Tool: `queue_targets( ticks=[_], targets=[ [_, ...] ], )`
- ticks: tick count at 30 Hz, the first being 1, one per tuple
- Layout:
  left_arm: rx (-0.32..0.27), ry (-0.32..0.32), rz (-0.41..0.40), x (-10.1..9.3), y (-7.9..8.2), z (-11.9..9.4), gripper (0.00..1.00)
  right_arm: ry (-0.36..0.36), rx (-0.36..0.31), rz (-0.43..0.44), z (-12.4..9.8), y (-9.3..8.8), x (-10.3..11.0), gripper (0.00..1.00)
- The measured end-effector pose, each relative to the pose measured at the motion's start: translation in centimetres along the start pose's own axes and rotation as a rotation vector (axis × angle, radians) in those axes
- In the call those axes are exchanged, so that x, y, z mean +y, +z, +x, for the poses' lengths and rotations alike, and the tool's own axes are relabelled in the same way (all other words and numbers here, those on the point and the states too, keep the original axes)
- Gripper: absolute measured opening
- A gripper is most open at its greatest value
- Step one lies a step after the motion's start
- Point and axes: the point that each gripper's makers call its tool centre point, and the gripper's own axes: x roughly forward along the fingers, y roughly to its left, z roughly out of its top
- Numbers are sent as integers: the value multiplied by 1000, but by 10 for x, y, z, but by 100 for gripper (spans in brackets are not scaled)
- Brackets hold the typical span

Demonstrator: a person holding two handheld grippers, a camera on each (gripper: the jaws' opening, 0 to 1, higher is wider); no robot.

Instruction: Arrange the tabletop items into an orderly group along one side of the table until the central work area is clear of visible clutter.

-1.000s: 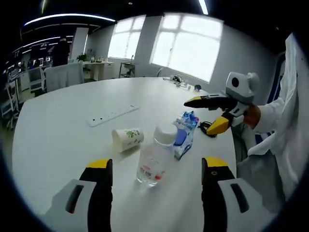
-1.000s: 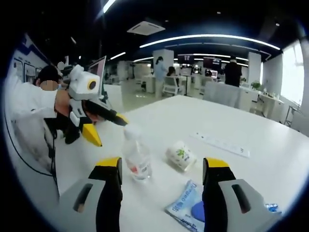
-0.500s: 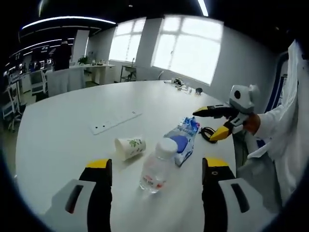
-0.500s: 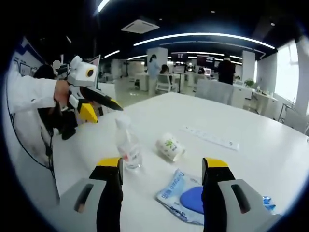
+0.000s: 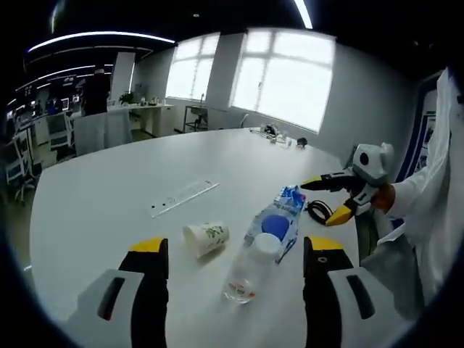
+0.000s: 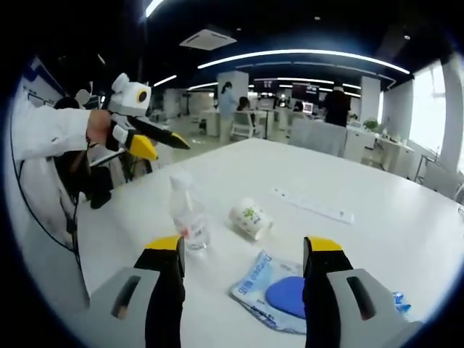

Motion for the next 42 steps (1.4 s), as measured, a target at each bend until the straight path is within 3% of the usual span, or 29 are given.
queue_targets(
  ticks=[8, 18, 25, 42],
  targets=[
    [2, 1, 8, 14, 9, 10, 76, -10, 2, -2, -1, 0, -4, 64],
    [36, -20, 8, 29, 6, 30, 73, -23, 16, 5, -1, -7, -9, 64],
    [28, -36, -23, 41, 6, 44, 69, -30, 22, 9, 0, -10, -12, 63],
    [119, -86, -99, 61, -22, 85, 61, -54, 45, 22, 2, -19, -22, 63]
  ],
)
